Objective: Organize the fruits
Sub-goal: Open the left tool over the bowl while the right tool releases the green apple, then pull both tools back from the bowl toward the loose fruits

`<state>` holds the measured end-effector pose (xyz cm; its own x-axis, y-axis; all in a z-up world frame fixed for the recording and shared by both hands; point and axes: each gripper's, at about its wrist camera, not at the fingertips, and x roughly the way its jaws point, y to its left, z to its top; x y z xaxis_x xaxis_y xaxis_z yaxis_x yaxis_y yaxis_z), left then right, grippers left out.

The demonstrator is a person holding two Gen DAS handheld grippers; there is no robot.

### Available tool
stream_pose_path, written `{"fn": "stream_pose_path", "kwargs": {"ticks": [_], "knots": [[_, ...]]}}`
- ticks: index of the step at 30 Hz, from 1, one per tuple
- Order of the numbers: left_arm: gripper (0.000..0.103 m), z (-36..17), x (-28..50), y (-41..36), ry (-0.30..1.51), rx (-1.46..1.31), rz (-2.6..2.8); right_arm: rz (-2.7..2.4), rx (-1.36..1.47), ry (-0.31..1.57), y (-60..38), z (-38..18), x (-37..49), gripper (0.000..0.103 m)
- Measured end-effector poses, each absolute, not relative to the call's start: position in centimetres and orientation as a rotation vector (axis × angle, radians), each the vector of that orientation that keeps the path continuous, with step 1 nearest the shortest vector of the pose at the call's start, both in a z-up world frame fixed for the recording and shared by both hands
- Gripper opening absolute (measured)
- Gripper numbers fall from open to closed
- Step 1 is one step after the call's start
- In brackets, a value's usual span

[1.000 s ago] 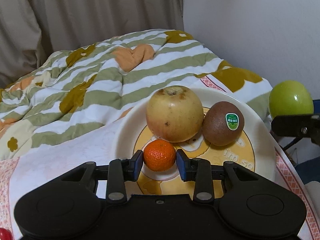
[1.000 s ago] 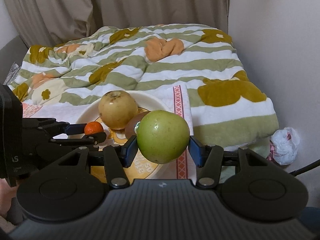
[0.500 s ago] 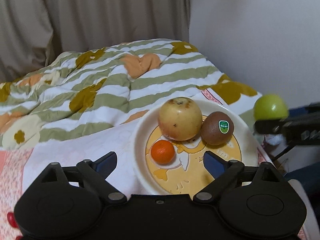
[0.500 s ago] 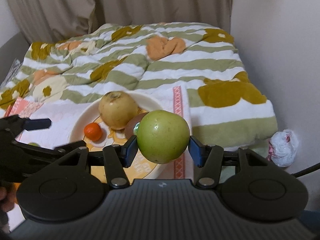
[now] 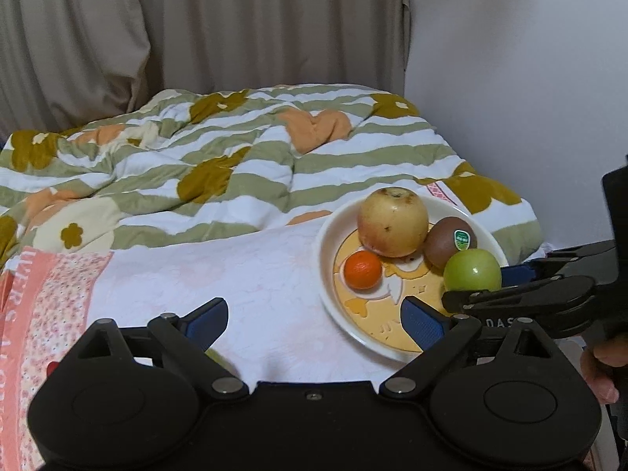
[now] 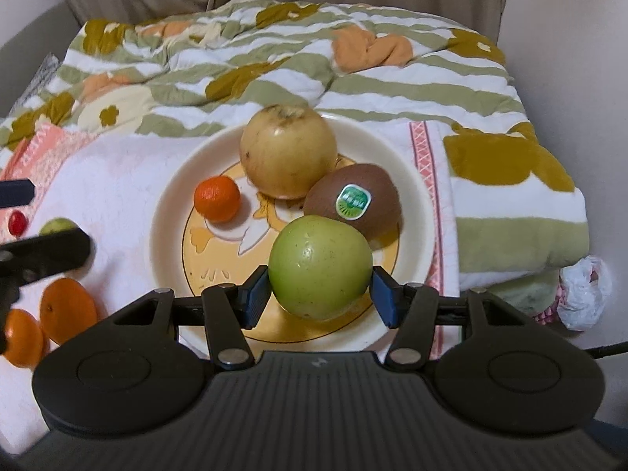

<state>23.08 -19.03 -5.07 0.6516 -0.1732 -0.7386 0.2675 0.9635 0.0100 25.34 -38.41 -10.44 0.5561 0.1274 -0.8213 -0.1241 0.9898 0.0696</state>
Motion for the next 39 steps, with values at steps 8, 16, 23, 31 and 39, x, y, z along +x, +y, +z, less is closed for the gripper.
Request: {"fn": "stream_pose_path", "kwargs": {"ticks": [8,16,23,31,39], "knots": [[0.097,-5.2,21.9,-18.5,0.824,0.108,-0.228,0.159,-0.060,0.917,-37.5,-10.4,25.1,0.090],[0.097,-4.0,20.1,-18.1,0.805,0.087,-0.206,0.115,-0.044,0.880,-38.5,-8.7,23.7,0.103],[0.097,-1.9,17.6,-18.1,0.755,0.065,-0.177,0.110,-0.034,0.834,-39.5,-5.5,20.7,0.103],[0.098,0.9,13.5,-17.7,0.706,0.063,-0.130,0.131,-0.056,0.768,-39.6,-1.6,16.5,0.103],[0.102,2.6,9.3,-14.9,0.686,0.092,-0.039,0.176,-0.128,0.679,-37.9,1.1,12.4,0.103]]}}
